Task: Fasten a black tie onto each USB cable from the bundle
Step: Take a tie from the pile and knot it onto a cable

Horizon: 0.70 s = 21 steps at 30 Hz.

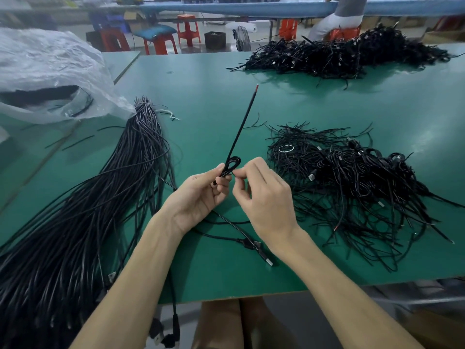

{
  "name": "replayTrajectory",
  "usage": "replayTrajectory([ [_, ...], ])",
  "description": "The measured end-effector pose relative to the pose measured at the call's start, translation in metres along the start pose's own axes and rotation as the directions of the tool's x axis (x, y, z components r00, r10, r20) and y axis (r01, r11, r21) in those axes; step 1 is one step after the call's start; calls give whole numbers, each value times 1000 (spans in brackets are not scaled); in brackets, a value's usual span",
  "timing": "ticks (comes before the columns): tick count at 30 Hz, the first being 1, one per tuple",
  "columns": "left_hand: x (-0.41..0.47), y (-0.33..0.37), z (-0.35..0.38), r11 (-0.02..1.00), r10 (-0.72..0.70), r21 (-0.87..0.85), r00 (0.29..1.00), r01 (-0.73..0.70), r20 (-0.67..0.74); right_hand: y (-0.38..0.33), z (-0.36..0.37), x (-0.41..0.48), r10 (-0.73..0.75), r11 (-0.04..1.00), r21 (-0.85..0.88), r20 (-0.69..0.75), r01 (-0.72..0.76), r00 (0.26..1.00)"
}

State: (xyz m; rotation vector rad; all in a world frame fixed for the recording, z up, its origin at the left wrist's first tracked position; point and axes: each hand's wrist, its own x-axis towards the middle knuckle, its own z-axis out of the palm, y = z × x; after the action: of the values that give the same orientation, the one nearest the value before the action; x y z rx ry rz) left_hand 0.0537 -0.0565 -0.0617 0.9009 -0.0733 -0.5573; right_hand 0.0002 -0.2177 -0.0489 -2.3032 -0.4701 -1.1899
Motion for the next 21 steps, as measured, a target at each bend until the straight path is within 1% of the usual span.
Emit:
replayTrajectory([
  [2,0,0,-1,1000,6,-2,1000,-6,-4,4,1,1,-71,997,-43,-19,70,997],
  [4,0,0,-1,1000,21,4,1000,-21,-15,6,1,1,-45,999,-8,19,45,999],
  [5,1,0,-1,999,33,6,999,-33,-19,6,1,0,3,999,33,60,-5,998],
  [7,1,1,-1,998,65,3,998,-65,-20,4,0,0,151,967,181,166,-181,974],
  [8,1,1,-1,997,82,-5,996,-82,-20,4,-1,1,242,913,280,218,-298,945],
  [9,1,2,-1,995,96,-12,995,-96,-19,3,-1,3,338,827,373,266,-420,903],
  [10,2,2,-1,994,107,-18,994,-107,-19,3,-2,6,428,724,442,316,-530,847],
  [12,2,2,-1,993,116,-21,993,-116,-15,3,-6,12,560,492,511,434,-705,706],
  [14,2,2,-1,993,114,-22,993,-114,-7,5,-11,18,604,227,525,585,-820,541],
  [15,2,2,-1,994,112,-20,994,-112,-5,7,-14,21,590,124,504,655,-855,472],
  [16,2,2,-1,994,110,-15,994,-110,-4,9,-16,23,562,62,474,711,-879,423],
  [17,2,2,-1,994,109,-9,994,-109,-3,10,-18,25,527,30,443,754,-896,391],
  [21,0,3,0,992,106,70,994,-107,16,13,-19,29,387,-28,377,858,-926,338],
])
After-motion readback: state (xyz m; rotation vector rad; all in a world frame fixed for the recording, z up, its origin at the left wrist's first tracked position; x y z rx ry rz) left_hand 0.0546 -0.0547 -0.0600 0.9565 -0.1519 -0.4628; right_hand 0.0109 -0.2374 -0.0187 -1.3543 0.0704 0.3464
